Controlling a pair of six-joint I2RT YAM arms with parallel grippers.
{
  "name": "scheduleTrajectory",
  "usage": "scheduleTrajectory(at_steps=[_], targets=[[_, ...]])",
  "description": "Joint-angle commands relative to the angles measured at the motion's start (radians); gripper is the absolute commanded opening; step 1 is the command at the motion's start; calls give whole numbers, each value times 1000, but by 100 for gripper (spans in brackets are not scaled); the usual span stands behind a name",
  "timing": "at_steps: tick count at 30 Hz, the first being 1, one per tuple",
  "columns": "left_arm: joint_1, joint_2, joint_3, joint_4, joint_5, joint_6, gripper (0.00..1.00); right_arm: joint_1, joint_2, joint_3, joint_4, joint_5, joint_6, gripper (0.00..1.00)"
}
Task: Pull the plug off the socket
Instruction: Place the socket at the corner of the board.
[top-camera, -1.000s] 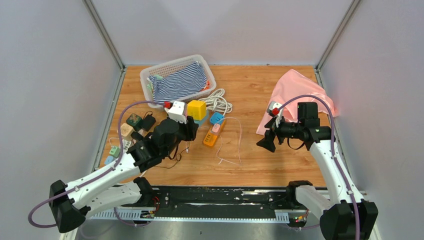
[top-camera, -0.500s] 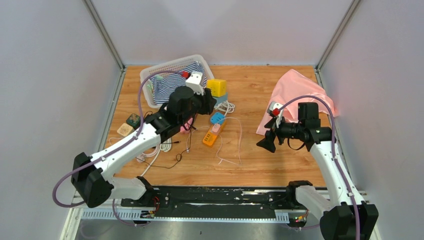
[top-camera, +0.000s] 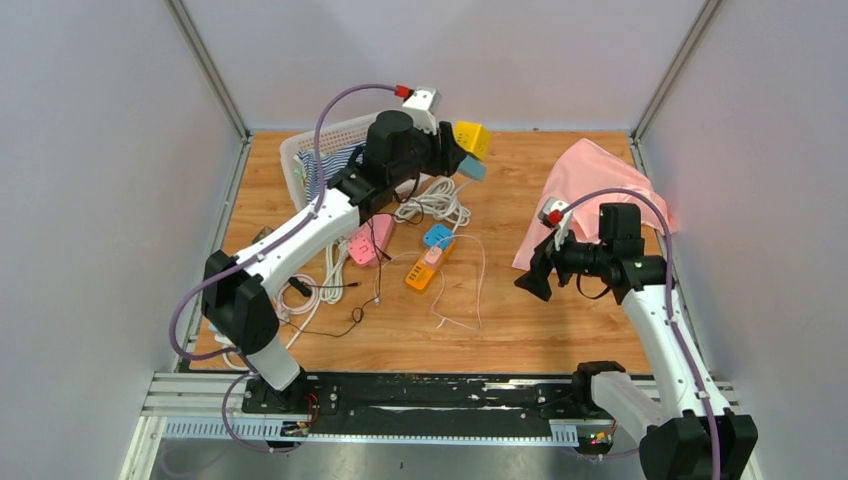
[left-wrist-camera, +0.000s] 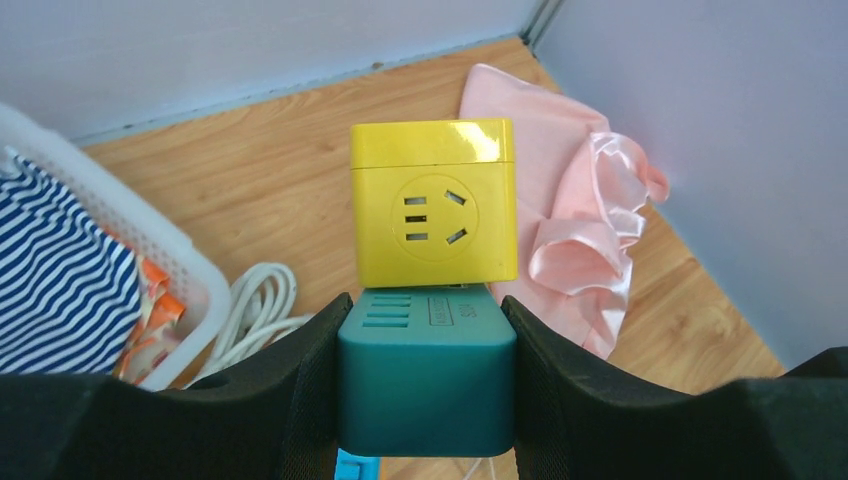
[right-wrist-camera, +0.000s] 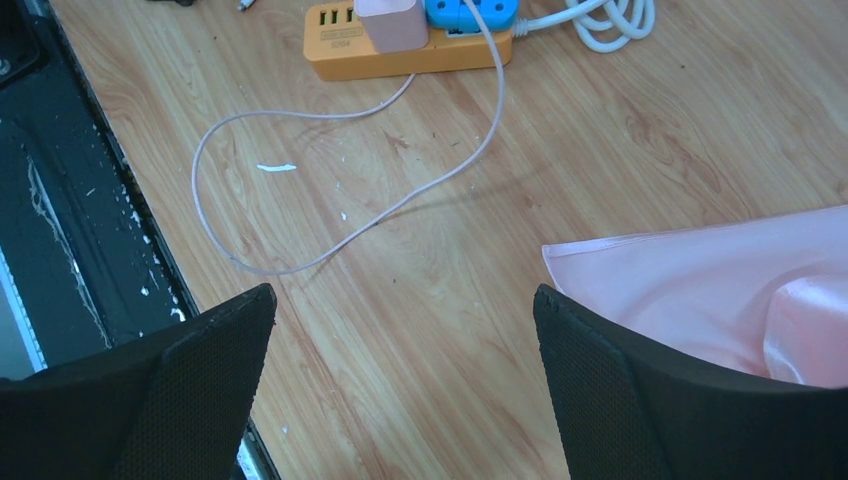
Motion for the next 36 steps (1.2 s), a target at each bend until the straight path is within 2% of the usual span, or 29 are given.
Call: scheduleTrajectory(at_steps=[1,12,19,23,27,33,36], targets=[[0,51,152,98,108,-19,0,-26,-22,41,27,32,86,100],[82,107,379,95,149,-67,0,-52,-25,40,57,7,145,100],[88,102,446,66,156,-58,0,-51,13,32,88,-87,179,100],[90,75,399,39,152,-27,0,-51,40,29,110,-135,185,100],[102,20,285,64,158,-14,0,-38,73,25,136,-185,186,100],[136,-95,150,66,140,28,0,-14,81,25,134,-168,175,100],[149,-120,138,67,175,5,0,-16,65,24,134,-153,171,100]])
